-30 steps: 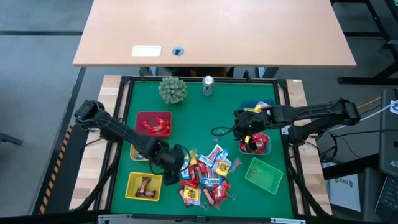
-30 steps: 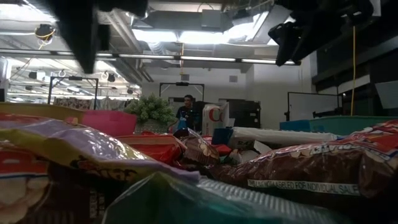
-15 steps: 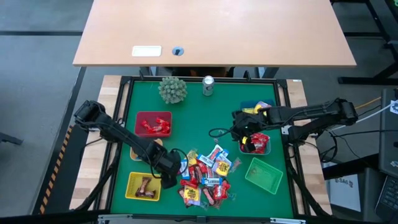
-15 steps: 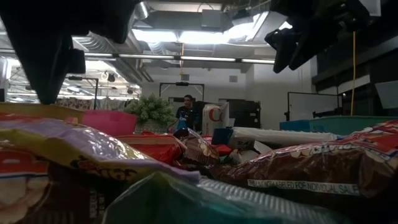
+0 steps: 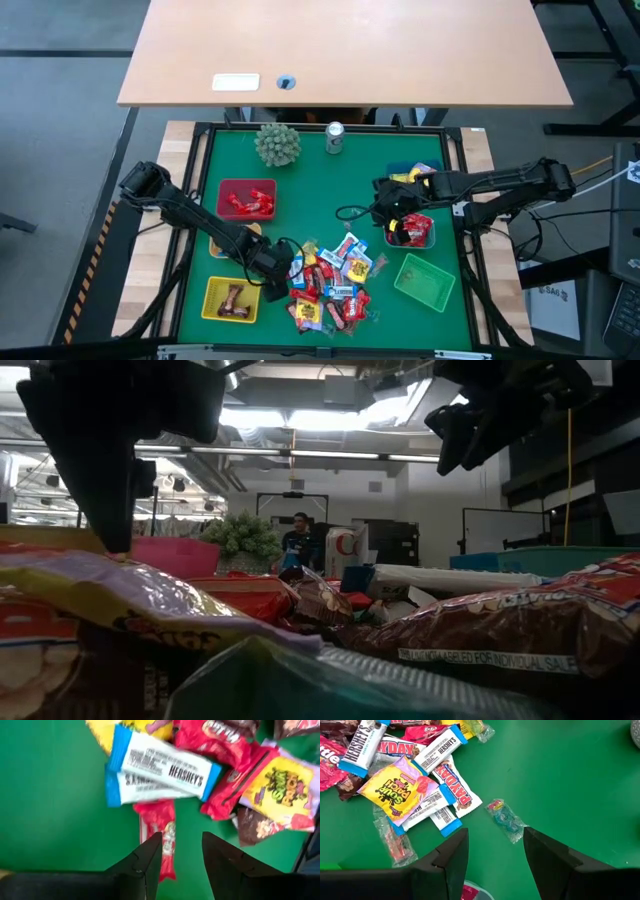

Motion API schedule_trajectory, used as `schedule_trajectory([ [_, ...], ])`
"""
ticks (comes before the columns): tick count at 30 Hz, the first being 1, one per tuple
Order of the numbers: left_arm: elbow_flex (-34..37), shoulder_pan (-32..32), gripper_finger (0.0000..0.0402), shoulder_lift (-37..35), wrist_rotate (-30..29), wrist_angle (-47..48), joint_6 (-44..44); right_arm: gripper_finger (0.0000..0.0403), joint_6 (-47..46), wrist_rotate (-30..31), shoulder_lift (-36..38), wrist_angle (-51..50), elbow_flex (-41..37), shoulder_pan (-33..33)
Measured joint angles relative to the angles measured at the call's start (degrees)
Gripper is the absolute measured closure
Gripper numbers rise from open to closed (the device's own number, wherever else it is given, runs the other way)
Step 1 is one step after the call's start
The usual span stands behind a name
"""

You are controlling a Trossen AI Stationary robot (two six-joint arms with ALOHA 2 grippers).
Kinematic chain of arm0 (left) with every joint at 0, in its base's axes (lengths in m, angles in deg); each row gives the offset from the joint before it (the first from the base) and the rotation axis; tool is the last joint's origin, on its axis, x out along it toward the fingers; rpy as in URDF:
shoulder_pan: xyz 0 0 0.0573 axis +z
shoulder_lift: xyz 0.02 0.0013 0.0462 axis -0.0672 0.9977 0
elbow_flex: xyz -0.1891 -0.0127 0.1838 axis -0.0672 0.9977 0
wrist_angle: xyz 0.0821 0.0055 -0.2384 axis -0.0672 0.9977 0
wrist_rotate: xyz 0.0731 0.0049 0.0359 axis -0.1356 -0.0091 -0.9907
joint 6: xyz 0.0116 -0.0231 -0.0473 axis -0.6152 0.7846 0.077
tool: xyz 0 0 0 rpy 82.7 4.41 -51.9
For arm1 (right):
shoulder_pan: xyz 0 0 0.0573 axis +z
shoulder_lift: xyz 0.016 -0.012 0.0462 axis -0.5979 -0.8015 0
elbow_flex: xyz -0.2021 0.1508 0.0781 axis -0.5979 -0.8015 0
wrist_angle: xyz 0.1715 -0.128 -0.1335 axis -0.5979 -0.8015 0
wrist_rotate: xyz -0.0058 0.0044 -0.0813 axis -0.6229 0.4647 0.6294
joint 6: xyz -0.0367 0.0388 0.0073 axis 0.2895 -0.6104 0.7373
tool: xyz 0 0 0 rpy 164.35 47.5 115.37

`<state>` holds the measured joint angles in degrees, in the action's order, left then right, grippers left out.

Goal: Sort candy
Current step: Put the red chocolate bar into the red bin

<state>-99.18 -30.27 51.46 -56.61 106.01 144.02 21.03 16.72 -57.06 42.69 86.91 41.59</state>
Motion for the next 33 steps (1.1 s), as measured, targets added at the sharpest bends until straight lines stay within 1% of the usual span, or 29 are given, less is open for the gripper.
schedule_trajectory([
  [5, 2.7, -0.23, 0.0275, 0.0, -2.81, -3.19, -0.13, 0.0214, 0.0, 0.0, 0.0, 0.02, 0.0, 0.02],
  [15, 6.54, -1.06, 0.0275, 0.0, -2.79, -9.4, -0.06, 0.0214, 0.0, 0.0, 0.0, 0.02, 0.0, 0.0],
  [18, 7.26, -2.16, 0.0275, 0.0, -3.04, -9.65, 0.07, 0.0214, -0.02, 0.0, 0.0, 0.02, 0.0, 0.02],
  [28, 7.63, -4.66, 0.0275, 0.0, -7.76, -9.7, -0.41, 0.0214, -0.02, 0.0, 0.0, 0.13, 0.0, 0.02],
  [33, 7.64, -4.73, 0.0275, 2.3, -8.41, -10.28, -2.94, 0.0214, -0.01, 0.0, 0.02, 0.2, 0.0, 0.02],
])
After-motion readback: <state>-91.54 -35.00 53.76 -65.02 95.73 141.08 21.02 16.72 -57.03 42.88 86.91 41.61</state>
